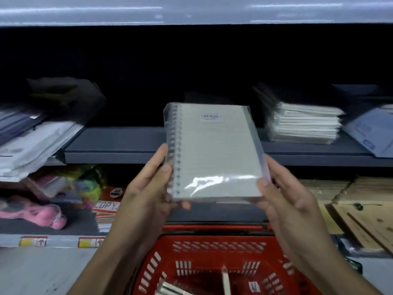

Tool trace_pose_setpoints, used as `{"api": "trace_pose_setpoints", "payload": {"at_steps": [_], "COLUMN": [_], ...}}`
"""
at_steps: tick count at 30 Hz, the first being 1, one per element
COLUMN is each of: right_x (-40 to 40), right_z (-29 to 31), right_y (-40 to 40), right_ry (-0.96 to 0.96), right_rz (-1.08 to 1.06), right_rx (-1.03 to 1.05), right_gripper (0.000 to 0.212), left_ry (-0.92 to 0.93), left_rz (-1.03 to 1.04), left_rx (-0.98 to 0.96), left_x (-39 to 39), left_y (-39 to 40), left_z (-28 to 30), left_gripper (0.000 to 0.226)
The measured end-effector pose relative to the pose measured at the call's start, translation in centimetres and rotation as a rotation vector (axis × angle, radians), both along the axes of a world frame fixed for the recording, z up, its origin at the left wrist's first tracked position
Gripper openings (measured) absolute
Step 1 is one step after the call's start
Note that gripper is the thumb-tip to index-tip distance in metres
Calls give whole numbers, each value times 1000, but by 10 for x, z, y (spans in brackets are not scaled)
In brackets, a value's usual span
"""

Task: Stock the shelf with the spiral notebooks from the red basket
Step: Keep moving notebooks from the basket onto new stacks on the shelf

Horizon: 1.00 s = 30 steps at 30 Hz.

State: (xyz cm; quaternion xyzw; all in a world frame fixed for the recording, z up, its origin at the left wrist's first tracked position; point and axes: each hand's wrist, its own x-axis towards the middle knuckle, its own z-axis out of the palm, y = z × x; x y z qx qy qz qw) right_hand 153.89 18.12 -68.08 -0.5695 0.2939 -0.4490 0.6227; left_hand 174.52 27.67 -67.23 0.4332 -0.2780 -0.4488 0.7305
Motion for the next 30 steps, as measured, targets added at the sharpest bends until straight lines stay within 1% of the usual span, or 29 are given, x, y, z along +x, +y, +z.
{"api": "trace_pose_setpoints", "payload": {"at_steps": [3,6,9,12,15,17,19,23,26,30], "right_x": [22,41,54,59,47,37,33,43,53,71], "right_z": [15,23,18,9,13,16,14,3,-1,2], "right_y": [-41,-76,-102,-113,-110,-99,-87,-89,-101,-123], "right_ry": [-93,-132,-126,-95,-16,112,182,150,177,205], "right_rz": [-13,28,34,-3,-67,-95,-142,-295,-386,-386], "right_rx": [34,82,194,282,216,121,50,11,-42,-38], "right_gripper": [35,29,32,38,52,57,53,40,35,42], "left_ry": [-45,-78,-76,-142,-294,-403,-492,-631,-691,-678], "left_rz": [33,38,122,208,275,346,430,547,554,580], "left_rx": [-2,30,99,121,104,117,122,110,117,163], "left_x": [16,29,35,24,13,9,9,12,18,30], "left_y": [-38,-70,-94,-96,-82,-72,-69,-82,-98,-125], "left_z": [22,39,37,23,12,8,3,-7,-7,-3], "left_gripper": [49,48,46,48,58,55,47,33,32,33]}}
